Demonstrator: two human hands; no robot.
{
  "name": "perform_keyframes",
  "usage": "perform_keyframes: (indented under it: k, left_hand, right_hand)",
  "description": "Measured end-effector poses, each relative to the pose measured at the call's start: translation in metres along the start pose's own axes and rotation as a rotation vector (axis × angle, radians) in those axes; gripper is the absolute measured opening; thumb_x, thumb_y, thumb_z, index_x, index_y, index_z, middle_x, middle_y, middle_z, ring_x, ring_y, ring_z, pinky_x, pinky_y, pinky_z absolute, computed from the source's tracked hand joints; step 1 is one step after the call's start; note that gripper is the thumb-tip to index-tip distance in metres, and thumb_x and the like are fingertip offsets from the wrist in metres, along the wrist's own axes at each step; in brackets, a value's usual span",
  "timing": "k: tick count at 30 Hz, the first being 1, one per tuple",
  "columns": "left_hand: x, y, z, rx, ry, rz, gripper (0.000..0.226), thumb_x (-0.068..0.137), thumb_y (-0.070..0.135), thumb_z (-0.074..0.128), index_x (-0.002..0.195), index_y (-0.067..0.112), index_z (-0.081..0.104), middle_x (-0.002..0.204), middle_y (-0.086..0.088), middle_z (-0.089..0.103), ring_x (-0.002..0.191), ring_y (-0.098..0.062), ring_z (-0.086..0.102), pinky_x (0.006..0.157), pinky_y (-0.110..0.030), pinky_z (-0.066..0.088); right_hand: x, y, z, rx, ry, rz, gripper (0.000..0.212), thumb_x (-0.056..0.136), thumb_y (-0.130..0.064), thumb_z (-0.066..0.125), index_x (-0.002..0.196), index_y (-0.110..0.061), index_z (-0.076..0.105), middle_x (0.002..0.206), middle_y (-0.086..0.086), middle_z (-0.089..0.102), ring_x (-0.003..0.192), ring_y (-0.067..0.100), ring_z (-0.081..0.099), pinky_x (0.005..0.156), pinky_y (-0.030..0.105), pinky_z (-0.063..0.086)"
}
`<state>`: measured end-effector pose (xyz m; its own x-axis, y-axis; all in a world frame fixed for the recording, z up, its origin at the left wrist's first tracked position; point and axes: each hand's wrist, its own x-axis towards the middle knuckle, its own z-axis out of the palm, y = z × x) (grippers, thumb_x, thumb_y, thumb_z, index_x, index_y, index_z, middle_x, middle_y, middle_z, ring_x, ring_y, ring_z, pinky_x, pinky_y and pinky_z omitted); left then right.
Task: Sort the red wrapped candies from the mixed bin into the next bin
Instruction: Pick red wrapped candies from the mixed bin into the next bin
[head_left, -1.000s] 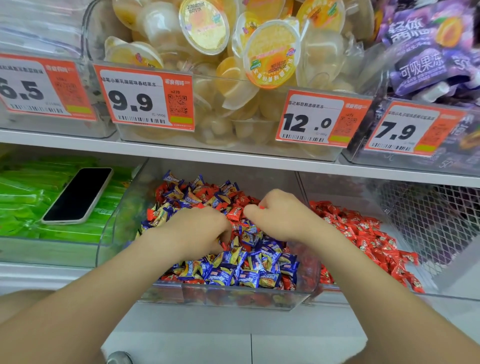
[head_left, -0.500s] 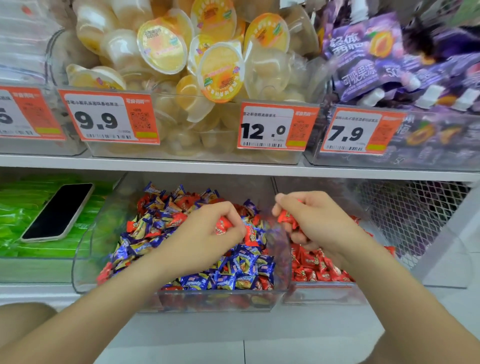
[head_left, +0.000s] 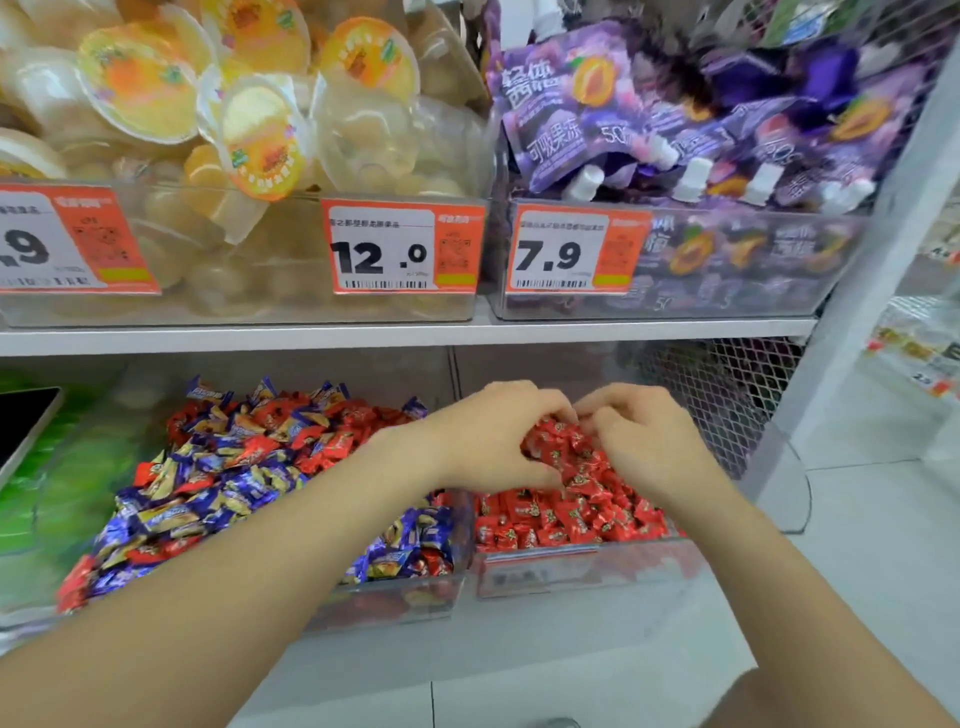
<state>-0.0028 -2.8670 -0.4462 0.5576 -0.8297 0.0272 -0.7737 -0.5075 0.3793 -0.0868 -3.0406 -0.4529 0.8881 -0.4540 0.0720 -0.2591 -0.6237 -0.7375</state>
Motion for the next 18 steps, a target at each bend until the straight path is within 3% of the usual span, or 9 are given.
perform_keyframes:
  k: [2,4,7,9,11,13,16,18]
  left_hand:
    - [-0.013,-0.007,-0.006,-0.101,0.02,0.025,0.044,0.093,0.043,0.073,0.135,0.036,0.063,0.131,0.01,0.064,0.125,-0.008,0.056,0.11,-0.031,0.042]
    - [-0.036,-0.016,-0.013,-0.223,0.176,0.053,0.027,0.099,0.032,0.067,0.125,0.036,0.071,0.134,0.014,0.064,0.126,0.002,0.055,0.108,-0.019,0.039]
    - [-0.075,-0.041,-0.023,-0.301,0.359,-0.03,0.021,0.1,0.019,0.062,0.104,0.035,0.075,0.101,0.014,0.069,0.092,-0.001,0.064,0.08,-0.018,0.045]
    - [-0.099,-0.065,-0.027,-0.271,0.255,-0.164,0.021,0.1,0.018,0.061,0.097,0.035,0.073,0.084,0.01,0.07,0.072,-0.005,0.063,0.067,-0.022,0.047]
    - [-0.121,-0.083,-0.022,-0.241,0.089,-0.234,0.018,0.098,0.021,0.064,0.097,0.036,0.073,0.084,0.01,0.073,0.075,-0.007,0.067,0.068,-0.024,0.053]
    - [-0.136,-0.092,-0.012,-0.264,-0.011,-0.256,0.011,0.095,0.028,0.071,0.102,0.035,0.073,0.091,0.012,0.072,0.082,-0.007,0.067,0.071,-0.021,0.053]
    - [-0.138,-0.097,0.0,-0.101,-0.17,-0.221,0.042,0.088,0.058,0.074,0.125,0.039,0.062,0.108,0.02,0.061,0.094,-0.003,0.058,0.078,-0.019,0.046]
    - [-0.133,-0.1,0.006,0.051,-0.268,-0.22,0.06,0.086,0.068,0.07,0.137,0.042,0.051,0.121,0.016,0.055,0.11,-0.01,0.052,0.094,-0.031,0.046]
  right_hand:
    - [-0.002,-0.004,0.002,0.011,-0.021,0.003,0.027,0.093,-0.013,0.055,0.087,-0.027,0.077,0.077,-0.004,0.078,0.081,0.016,0.075,0.082,0.034,0.058]
    - [-0.006,-0.014,0.007,0.03,-0.095,-0.025,0.026,0.094,-0.011,0.053,0.085,-0.025,0.073,0.07,-0.002,0.077,0.07,0.018,0.075,0.074,0.036,0.06]
    - [-0.015,-0.039,0.016,0.054,-0.2,-0.142,0.03,0.092,-0.003,0.052,0.082,-0.023,0.072,0.07,0.001,0.077,0.066,0.021,0.073,0.072,0.042,0.062]
    - [-0.024,-0.061,0.028,0.062,-0.306,-0.268,0.031,0.088,-0.001,0.054,0.082,-0.025,0.073,0.074,0.003,0.077,0.069,0.024,0.073,0.075,0.045,0.063]
    - [-0.031,-0.079,0.048,-0.01,-0.43,-0.408,0.03,0.086,-0.002,0.057,0.087,-0.027,0.075,0.078,0.003,0.076,0.073,0.024,0.071,0.075,0.041,0.062]
    - [-0.033,-0.087,0.073,-0.297,-0.53,-0.559,0.03,0.087,-0.004,0.058,0.096,-0.029,0.074,0.083,-0.004,0.074,0.081,0.017,0.068,0.076,0.036,0.059]
    - [-0.031,-0.098,0.099,-0.794,-0.601,-0.641,0.032,0.084,-0.008,0.074,0.11,-0.025,0.068,0.106,0.002,0.063,0.092,0.026,0.064,0.071,0.037,0.053]
    - [-0.03,-0.105,0.112,-0.932,-0.671,-0.605,0.041,0.082,-0.008,0.081,0.119,-0.018,0.066,0.113,0.008,0.059,0.096,0.032,0.064,0.07,0.035,0.045]
